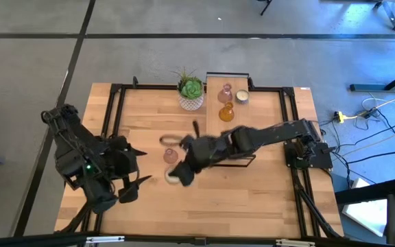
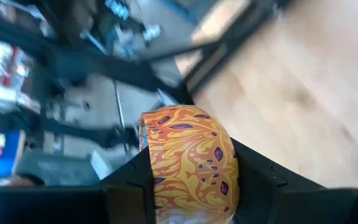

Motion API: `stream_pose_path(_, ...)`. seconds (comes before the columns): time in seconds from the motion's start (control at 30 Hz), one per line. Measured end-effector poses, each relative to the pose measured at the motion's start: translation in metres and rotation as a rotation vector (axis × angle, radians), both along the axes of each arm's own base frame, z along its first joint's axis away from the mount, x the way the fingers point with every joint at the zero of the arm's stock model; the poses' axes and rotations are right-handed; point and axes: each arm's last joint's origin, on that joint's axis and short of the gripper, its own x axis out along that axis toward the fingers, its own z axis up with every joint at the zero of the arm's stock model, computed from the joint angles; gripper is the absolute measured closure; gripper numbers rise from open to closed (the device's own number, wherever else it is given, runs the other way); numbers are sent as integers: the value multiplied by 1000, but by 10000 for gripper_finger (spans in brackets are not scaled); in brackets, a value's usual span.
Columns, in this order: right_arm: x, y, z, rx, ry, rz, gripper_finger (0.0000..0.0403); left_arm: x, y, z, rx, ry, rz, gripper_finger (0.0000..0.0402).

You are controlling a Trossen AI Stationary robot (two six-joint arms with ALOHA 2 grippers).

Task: Pick & Place candle stick holders
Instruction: Put the patterned orange scented candle on the shelf aligned with the patterned blue scented candle

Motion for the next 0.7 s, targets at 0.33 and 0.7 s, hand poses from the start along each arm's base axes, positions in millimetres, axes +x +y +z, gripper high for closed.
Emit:
stream_pose_path(0.33,-9,55,-41,77,-47,28,257,-15,-5,-19,-15,-74,118,52)
stream_pose_path(0.7,-58,34,-34,-62,-24,-11,262,9,16,-43,-22,-84,327,52)
